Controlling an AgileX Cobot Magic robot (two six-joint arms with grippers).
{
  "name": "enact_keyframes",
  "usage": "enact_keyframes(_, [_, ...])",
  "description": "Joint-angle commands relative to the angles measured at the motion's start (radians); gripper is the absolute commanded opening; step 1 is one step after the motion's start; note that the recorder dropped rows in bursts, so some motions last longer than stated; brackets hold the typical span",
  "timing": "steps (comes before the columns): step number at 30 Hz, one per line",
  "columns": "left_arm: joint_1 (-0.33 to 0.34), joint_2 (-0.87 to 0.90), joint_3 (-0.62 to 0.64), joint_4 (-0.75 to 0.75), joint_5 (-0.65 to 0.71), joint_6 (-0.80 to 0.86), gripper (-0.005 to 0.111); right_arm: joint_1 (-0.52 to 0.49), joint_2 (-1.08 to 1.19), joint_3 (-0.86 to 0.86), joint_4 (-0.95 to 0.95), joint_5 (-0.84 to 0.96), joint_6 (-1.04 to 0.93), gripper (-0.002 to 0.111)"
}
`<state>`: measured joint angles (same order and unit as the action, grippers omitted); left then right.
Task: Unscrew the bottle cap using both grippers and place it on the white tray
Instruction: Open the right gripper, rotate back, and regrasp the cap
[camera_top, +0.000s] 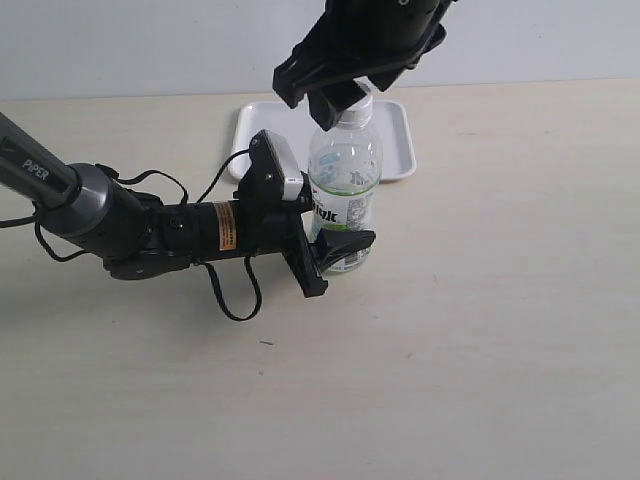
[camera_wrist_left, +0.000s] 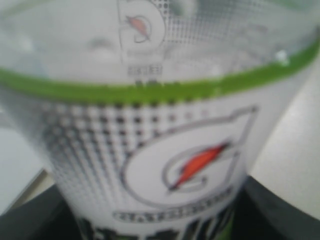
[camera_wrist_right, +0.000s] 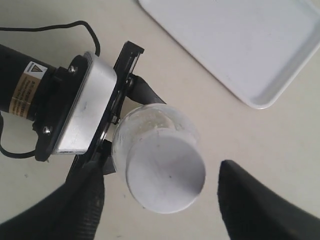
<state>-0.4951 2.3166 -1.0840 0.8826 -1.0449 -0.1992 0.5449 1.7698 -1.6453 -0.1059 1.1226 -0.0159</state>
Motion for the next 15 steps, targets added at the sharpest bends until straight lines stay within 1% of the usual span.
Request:
enact_keyframes(1, [-0.004, -0.014, 0.0, -0.008, 0.004, 0.005, 0.0, 0.002, 0.001, 0.005, -0.01, -0.017, 0.0, 0.058])
enact_keyframes(15, [-0.004, -0.014, 0.0, -0.008, 0.004, 0.005, 0.0, 0.002, 0.013, 0.002, -0.01, 0.005, -0.009, 0.058])
